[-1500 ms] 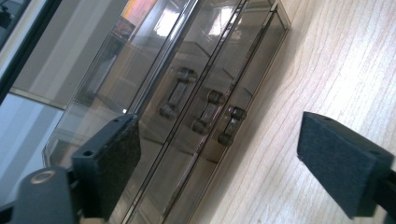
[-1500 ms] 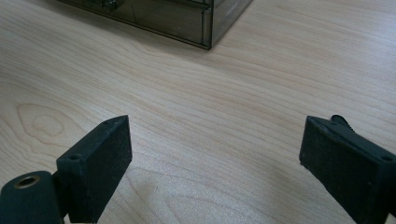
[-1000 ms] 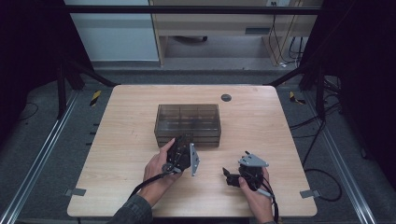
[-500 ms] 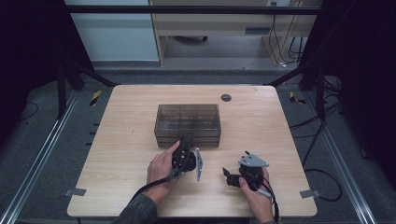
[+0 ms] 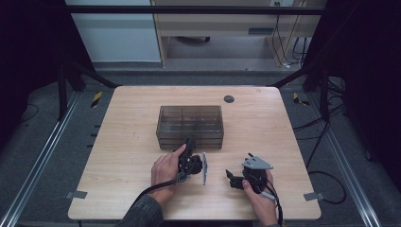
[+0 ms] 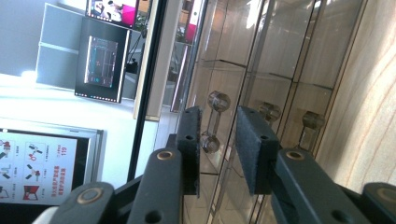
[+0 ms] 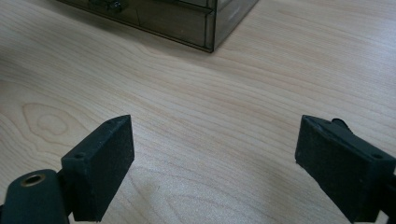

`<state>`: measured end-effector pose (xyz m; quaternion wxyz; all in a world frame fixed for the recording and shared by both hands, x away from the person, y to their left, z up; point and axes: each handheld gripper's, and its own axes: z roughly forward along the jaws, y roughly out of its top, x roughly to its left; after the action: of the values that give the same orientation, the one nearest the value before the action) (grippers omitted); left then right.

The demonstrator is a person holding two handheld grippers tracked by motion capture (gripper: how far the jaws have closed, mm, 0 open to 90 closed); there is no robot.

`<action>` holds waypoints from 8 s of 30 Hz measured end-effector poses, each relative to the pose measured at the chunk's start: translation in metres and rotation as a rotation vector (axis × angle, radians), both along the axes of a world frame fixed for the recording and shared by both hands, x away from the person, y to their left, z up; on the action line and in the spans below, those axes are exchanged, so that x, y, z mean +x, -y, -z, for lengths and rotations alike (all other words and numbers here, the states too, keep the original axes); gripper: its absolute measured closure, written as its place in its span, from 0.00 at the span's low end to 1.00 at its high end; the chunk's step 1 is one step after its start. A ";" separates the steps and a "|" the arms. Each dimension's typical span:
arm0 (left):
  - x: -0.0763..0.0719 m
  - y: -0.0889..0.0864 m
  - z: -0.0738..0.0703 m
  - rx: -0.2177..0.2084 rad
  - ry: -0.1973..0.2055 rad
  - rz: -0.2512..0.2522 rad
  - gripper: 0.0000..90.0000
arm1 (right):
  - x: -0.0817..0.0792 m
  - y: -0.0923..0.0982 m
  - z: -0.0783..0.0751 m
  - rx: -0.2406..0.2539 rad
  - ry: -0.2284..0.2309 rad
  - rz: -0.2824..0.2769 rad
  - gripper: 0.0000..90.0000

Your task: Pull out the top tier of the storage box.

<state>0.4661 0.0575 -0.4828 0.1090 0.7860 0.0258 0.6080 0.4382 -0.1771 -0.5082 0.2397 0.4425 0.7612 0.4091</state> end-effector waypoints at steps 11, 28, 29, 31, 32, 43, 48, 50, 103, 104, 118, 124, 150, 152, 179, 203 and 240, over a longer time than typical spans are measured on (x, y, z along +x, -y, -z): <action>0.004 0.001 0.002 0.014 0.012 0.005 0.80 | 0.000 0.003 0.000 0.012 0.003 0.006 0.13; 0.003 0.006 0.002 0.066 0.050 0.011 0.82 | 0.000 0.003 0.000 0.008 0.005 0.001 0.14; 0.004 0.006 0.002 0.068 0.050 0.008 0.82 | 0.000 0.003 0.000 0.008 0.005 0.001 0.14; 0.004 0.005 0.004 0.072 0.042 0.003 0.82 | 0.000 0.003 0.000 0.008 0.005 0.001 0.14; 0.005 0.005 0.004 0.076 0.041 -0.002 0.81 | 0.000 0.003 0.000 0.008 0.004 0.000 0.14; 0.009 0.003 0.008 0.108 0.064 -0.008 0.81 | 0.000 0.003 0.000 0.009 0.005 -0.001 0.14; 0.009 0.005 0.010 0.128 0.082 0.003 0.82 | 0.000 0.003 0.000 0.008 0.005 -0.003 0.14; 0.009 0.005 0.010 0.136 0.082 0.002 0.82 | 0.000 0.003 0.000 0.009 0.005 -0.004 0.14; 0.006 0.010 0.013 0.141 0.105 -0.021 0.89 | -0.001 0.004 0.000 0.010 0.004 -0.007 0.15; 0.006 0.010 0.013 0.142 0.104 -0.021 0.89 | -0.001 0.004 0.000 0.010 0.004 -0.007 0.15; -0.005 0.011 0.013 0.132 0.103 -0.022 0.89 | -0.001 0.003 0.000 0.007 0.001 -0.006 0.15; -0.008 0.011 0.012 0.129 0.102 -0.020 0.89 | 0.000 0.003 0.000 0.003 0.001 -0.007 0.15; -0.025 -0.129 -0.053 -0.678 -0.578 0.016 0.30 | 0.020 -0.009 -0.046 -0.077 -0.086 -0.156 0.17; -0.020 -0.141 -0.058 -0.705 -0.638 0.014 0.29 | 0.025 -0.008 -0.053 -0.084 -0.115 -0.163 0.16; 0.025 -0.200 -0.089 -0.819 -0.877 0.073 0.21 | 0.077 -0.018 -0.103 -0.352 -0.205 -0.303 0.28; 0.049 -0.185 -0.089 -0.693 -0.984 0.114 0.49 | 0.089 -0.032 -0.118 -0.416 -0.173 -0.445 0.74; 0.071 -0.176 -0.074 -0.648 -0.975 0.067 0.73 | 0.096 -0.041 -0.115 -0.463 -0.156 -0.491 0.91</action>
<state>0.5368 0.2332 -0.4090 0.3385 0.9019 0.2327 0.1334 0.5341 -0.1357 -0.3930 0.1694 0.2099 0.9336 0.2359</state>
